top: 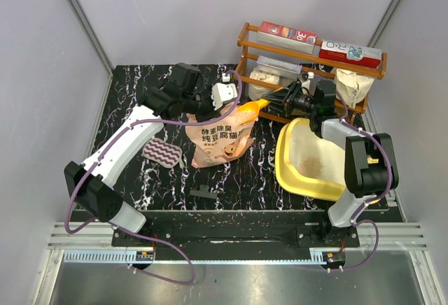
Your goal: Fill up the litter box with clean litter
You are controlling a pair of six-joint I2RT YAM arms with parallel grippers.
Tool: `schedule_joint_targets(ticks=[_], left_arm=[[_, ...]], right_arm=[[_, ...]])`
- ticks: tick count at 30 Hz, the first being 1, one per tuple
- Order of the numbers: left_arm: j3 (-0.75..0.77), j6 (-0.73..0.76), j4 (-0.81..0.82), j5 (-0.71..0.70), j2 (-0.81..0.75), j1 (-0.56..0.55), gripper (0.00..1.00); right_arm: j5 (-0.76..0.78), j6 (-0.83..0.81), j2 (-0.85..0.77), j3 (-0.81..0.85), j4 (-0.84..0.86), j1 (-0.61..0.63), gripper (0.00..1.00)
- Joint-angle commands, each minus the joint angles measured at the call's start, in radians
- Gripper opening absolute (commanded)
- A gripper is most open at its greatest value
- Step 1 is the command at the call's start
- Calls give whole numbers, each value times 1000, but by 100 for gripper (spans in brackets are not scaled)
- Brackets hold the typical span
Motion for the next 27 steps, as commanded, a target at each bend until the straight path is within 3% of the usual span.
schedule_joint_targets(ticks=[1,15,27], left_arm=[[86,30,113,10,-46,-1,9],[120,65,81,-7,-32,-3,10],[108,78,75,-10,-49,-3,10]], right_arm=[[-61,61,-18,6,123,-25,0],[17,154,24,-79,248,-62,0],[-25,120,-34,-68,198,-89,0]])
